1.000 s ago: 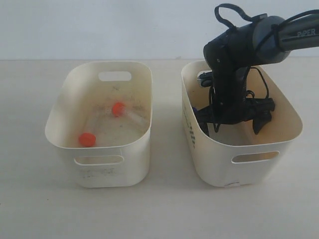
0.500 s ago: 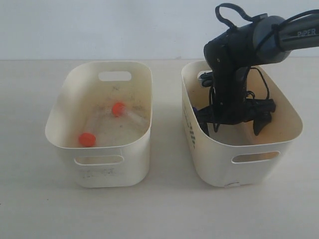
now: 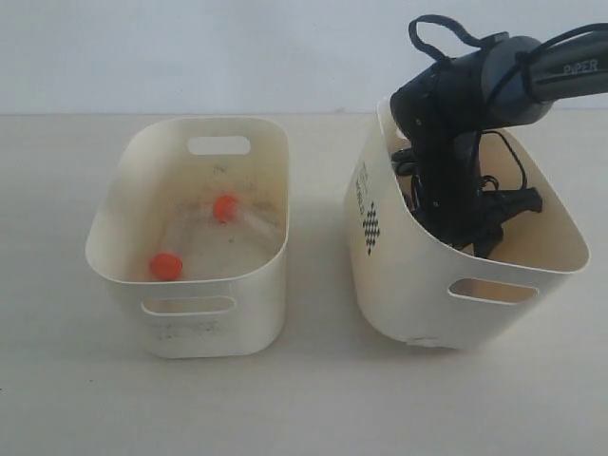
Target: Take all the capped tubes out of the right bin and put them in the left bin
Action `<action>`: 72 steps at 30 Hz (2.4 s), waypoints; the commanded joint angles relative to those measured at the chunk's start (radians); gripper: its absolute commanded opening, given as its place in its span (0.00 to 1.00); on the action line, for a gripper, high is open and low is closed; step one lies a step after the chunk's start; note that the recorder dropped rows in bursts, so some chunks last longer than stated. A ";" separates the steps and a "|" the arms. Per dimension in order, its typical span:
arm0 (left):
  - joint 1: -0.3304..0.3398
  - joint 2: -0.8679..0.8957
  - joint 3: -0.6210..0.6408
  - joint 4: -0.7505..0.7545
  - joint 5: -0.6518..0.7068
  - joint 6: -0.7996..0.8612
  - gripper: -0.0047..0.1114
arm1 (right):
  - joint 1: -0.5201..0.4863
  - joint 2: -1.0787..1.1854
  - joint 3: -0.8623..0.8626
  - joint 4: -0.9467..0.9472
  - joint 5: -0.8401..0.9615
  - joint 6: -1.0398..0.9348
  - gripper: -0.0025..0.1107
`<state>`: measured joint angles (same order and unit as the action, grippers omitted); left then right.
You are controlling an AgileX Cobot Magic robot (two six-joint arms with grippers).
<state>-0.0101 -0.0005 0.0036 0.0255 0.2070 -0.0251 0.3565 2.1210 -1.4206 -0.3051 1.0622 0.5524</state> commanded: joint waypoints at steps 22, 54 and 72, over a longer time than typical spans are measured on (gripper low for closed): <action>0.000 0.000 -0.004 -0.006 -0.004 -0.010 0.08 | 0.002 0.022 0.014 0.082 -0.057 -0.032 0.30; 0.000 0.000 -0.004 -0.006 -0.004 -0.010 0.08 | 0.002 -0.101 0.014 0.015 -0.055 -0.031 0.02; 0.000 0.000 -0.004 -0.006 -0.004 -0.010 0.08 | 0.002 -0.260 0.014 0.002 -0.116 -0.038 0.02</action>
<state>-0.0101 -0.0005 0.0036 0.0255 0.2070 -0.0251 0.3595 1.8993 -1.4095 -0.2890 0.9631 0.5218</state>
